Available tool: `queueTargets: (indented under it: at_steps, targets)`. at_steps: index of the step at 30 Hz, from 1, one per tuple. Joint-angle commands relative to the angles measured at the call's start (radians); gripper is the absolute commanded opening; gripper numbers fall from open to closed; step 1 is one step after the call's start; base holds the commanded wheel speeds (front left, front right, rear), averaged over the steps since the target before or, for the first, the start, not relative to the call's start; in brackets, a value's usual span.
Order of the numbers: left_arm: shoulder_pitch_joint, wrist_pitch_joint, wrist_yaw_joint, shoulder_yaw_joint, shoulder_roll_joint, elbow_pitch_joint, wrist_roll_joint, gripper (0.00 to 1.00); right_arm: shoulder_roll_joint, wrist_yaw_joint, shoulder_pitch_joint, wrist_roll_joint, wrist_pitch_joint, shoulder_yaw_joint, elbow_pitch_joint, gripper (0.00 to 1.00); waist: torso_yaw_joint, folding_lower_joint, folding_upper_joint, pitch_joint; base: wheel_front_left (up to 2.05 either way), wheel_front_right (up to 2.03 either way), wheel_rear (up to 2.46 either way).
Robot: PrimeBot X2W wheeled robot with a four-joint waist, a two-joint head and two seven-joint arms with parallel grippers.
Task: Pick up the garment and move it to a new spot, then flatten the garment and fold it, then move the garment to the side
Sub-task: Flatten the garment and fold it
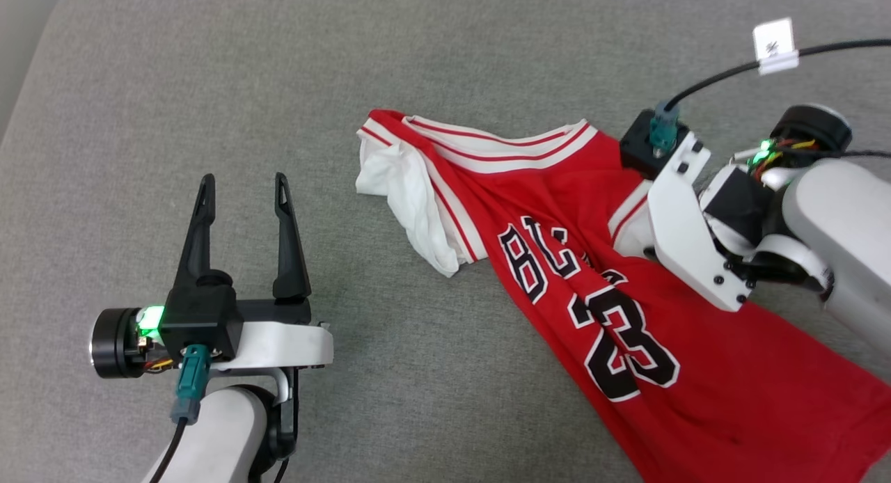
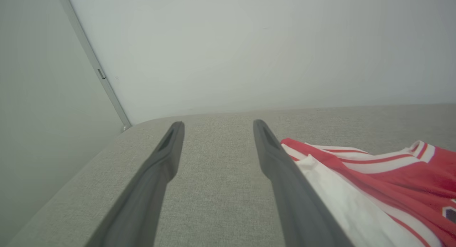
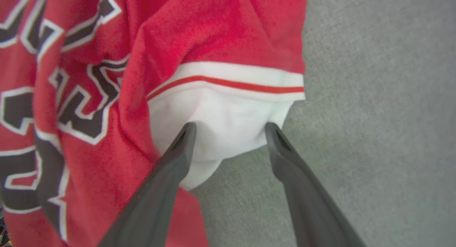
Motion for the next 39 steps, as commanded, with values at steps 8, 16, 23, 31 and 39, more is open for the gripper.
queueTargets:
  at_steps: [8,16,23,31,39]
  targets:
    - [0.006,-0.002,-0.085,0.078,-0.084,0.040,0.070,1.00,-0.004,-0.001,0.010,0.024,-0.059,0.136,0.066,0.89,0.033,0.0000,0.0000,0.055,0.00,0.00,0.00]
    - [0.052,-0.002,-0.140,0.148,-0.134,0.068,0.126,1.00,0.008,-0.001,-0.080,0.023,-0.208,0.140,0.063,0.00,-0.008,0.0000,0.0000,-0.011,0.00,0.00,0.00]
    - [0.106,-0.002,-0.164,0.188,-0.159,0.072,0.158,1.00,-0.097,-0.001,-0.118,0.048,-0.317,0.145,-0.004,0.00,-0.055,0.0000,0.0000,-0.077,0.00,0.00,0.00]
    - [0.144,-0.002,-0.201,0.230,-0.169,0.078,0.179,1.00,-0.322,-0.001,0.018,0.140,-0.390,0.107,0.012,0.00,-0.088,0.0000,0.0000,-0.105,0.00,0.00,0.00]
    - [0.144,-0.002,-0.234,0.248,-0.184,0.099,0.200,1.00,-0.342,-0.001,0.245,0.226,-0.441,0.071,0.190,0.00,-0.099,0.0000,0.0000,-0.086,0.00,0.00,0.00]
